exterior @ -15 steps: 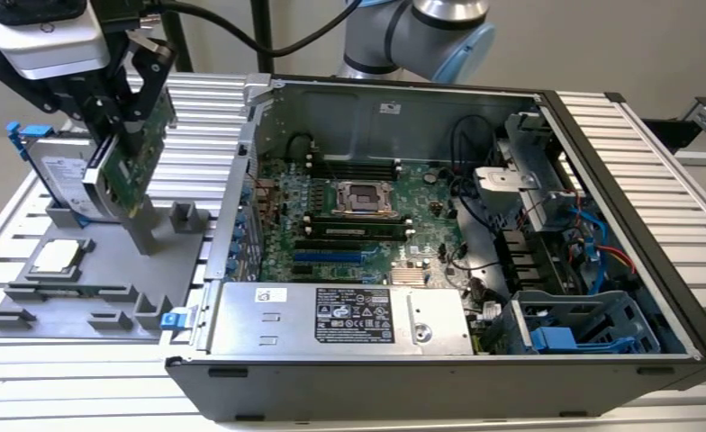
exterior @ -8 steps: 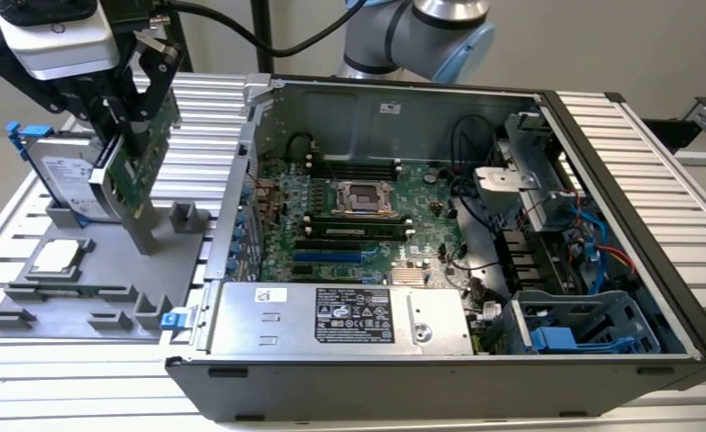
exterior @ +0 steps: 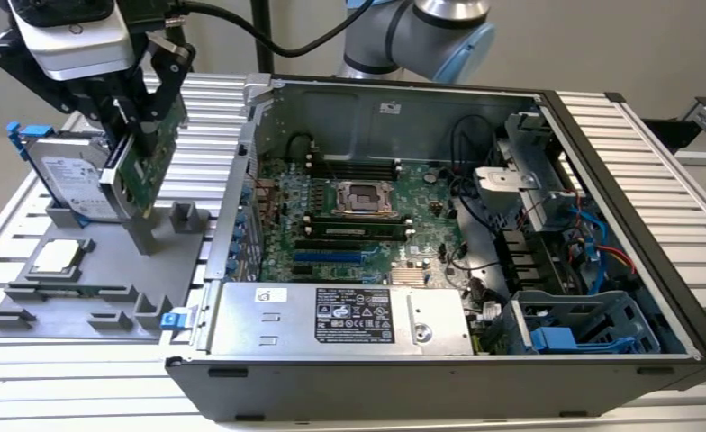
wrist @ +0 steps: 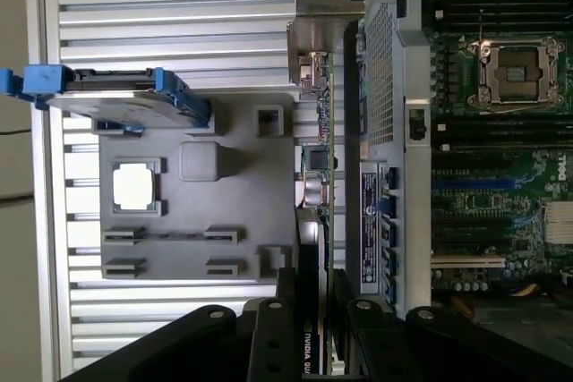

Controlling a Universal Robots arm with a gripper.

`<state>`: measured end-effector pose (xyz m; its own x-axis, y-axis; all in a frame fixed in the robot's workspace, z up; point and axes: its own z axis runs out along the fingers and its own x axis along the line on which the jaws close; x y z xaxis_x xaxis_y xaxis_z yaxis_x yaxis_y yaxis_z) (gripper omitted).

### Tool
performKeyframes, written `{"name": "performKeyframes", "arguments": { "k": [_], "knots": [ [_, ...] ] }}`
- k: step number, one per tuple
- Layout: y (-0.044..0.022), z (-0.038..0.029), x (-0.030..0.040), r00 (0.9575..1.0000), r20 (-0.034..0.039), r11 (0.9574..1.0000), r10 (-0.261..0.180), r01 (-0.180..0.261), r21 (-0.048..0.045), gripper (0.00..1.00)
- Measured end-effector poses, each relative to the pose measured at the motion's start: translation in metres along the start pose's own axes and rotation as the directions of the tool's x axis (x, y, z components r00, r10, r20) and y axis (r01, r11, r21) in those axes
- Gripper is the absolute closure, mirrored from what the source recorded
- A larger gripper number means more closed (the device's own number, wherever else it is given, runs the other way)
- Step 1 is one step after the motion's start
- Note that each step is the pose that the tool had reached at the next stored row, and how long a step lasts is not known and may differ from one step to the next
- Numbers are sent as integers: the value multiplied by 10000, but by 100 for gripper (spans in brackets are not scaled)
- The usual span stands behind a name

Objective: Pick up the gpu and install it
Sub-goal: 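Pick up the gpu and move the gpu toward the slot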

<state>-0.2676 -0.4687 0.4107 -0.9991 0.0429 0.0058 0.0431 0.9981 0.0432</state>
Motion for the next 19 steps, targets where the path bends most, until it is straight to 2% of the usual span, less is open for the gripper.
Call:
{"name": "performKeyframes", "arguments": {
  "k": [19],
  "knots": [
    [8,-1,-176,10000,0,10000,0,0,0,100]
  ]
}}
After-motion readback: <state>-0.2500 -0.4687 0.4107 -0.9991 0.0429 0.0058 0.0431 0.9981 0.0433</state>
